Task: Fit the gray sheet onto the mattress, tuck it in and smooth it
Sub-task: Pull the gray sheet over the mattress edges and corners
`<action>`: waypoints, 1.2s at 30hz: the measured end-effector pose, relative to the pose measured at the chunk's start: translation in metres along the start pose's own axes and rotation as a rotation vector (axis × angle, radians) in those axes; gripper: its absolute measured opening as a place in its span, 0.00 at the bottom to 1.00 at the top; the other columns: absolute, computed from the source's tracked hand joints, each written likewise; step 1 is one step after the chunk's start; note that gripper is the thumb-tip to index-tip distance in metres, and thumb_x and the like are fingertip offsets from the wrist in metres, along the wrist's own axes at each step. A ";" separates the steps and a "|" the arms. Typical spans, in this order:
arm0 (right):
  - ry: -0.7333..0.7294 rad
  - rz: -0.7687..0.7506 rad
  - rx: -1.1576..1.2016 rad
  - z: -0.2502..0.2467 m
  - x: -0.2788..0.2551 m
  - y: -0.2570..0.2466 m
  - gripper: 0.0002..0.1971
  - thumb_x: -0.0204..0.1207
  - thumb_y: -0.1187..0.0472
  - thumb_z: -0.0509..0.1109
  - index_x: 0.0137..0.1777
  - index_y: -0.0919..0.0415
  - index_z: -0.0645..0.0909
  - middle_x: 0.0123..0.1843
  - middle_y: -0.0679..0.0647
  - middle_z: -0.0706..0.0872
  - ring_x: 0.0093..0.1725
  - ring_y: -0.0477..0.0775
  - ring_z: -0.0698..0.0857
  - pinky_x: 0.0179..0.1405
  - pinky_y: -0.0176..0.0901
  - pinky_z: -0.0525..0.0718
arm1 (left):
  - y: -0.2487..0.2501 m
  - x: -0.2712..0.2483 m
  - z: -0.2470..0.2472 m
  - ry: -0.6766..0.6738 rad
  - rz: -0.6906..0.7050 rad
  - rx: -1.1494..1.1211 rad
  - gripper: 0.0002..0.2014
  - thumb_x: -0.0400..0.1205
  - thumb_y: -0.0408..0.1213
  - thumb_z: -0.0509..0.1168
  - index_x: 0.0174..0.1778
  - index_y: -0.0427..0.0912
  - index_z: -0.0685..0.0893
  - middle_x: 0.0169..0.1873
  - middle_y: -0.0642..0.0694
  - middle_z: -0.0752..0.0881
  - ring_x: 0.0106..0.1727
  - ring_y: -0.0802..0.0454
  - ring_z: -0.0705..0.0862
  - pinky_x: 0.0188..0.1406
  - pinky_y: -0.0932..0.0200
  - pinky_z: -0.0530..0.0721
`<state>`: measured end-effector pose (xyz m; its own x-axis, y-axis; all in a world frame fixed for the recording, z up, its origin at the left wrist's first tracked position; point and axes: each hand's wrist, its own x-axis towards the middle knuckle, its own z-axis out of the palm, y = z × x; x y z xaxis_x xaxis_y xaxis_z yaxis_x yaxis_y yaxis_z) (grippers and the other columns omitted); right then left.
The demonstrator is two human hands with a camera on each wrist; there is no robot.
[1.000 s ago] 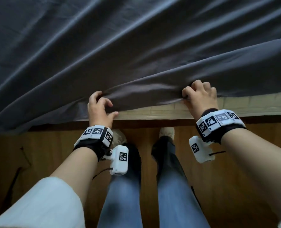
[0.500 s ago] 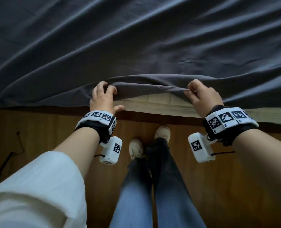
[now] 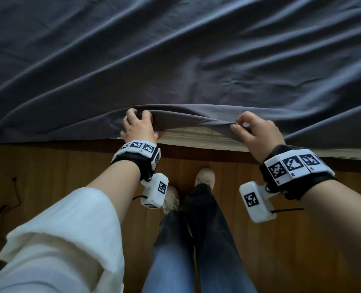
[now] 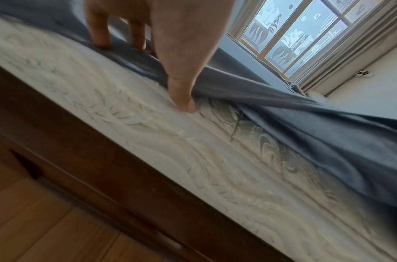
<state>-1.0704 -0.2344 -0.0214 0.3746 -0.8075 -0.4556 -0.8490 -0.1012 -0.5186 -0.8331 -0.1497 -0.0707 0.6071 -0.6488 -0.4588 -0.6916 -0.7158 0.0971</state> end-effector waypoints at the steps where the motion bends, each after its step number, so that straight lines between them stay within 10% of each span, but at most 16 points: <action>1: 0.004 -0.001 0.003 0.001 0.001 0.001 0.09 0.79 0.46 0.63 0.47 0.51 0.75 0.38 0.54 0.82 0.43 0.64 0.83 0.45 0.53 0.81 | 0.003 0.000 0.002 0.029 -0.004 -0.011 0.17 0.79 0.40 0.67 0.63 0.47 0.74 0.73 0.40 0.62 0.76 0.38 0.63 0.69 0.38 0.70; 7: 0.023 0.021 0.034 0.005 -0.005 0.010 0.12 0.77 0.47 0.66 0.50 0.56 0.79 0.49 0.59 0.88 0.48 0.65 0.85 0.51 0.57 0.84 | -0.010 -0.014 -0.007 0.073 0.072 -0.147 0.10 0.82 0.31 0.60 0.56 0.47 0.81 0.65 0.45 0.74 0.70 0.44 0.70 0.70 0.45 0.64; 17: -0.275 0.124 -0.370 0.034 -0.058 0.047 0.16 0.79 0.43 0.62 0.45 0.57 0.76 0.35 0.50 0.78 0.46 0.62 0.84 0.38 0.46 0.76 | -0.059 -0.052 0.010 -0.462 0.268 -0.119 0.05 0.78 0.33 0.67 0.49 0.43 0.85 0.42 0.48 0.83 0.54 0.44 0.84 0.55 0.52 0.80; 22: -0.521 0.256 -0.401 0.050 -0.058 0.072 0.12 0.80 0.58 0.65 0.62 0.49 0.78 0.57 0.52 0.79 0.59 0.60 0.81 0.55 0.49 0.79 | -0.043 -0.055 0.020 -0.660 0.241 0.010 0.14 0.81 0.39 0.65 0.63 0.48 0.83 0.60 0.49 0.84 0.65 0.49 0.81 0.67 0.53 0.78; 36: -0.186 0.427 -0.171 -0.098 -0.089 0.165 0.07 0.79 0.56 0.63 0.54 0.50 0.81 0.56 0.52 0.85 0.57 0.57 0.82 0.50 0.46 0.80 | 0.186 -0.109 -0.020 -0.471 0.525 -0.238 0.12 0.81 0.37 0.63 0.59 0.51 0.82 0.54 0.52 0.86 0.57 0.53 0.84 0.62 0.53 0.81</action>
<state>-1.2808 -0.2362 0.0044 0.0274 -0.6820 -0.7308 -0.9843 0.1093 -0.1389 -1.0195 -0.2171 0.0152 -0.0492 -0.7797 -0.6242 -0.7083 -0.4134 0.5722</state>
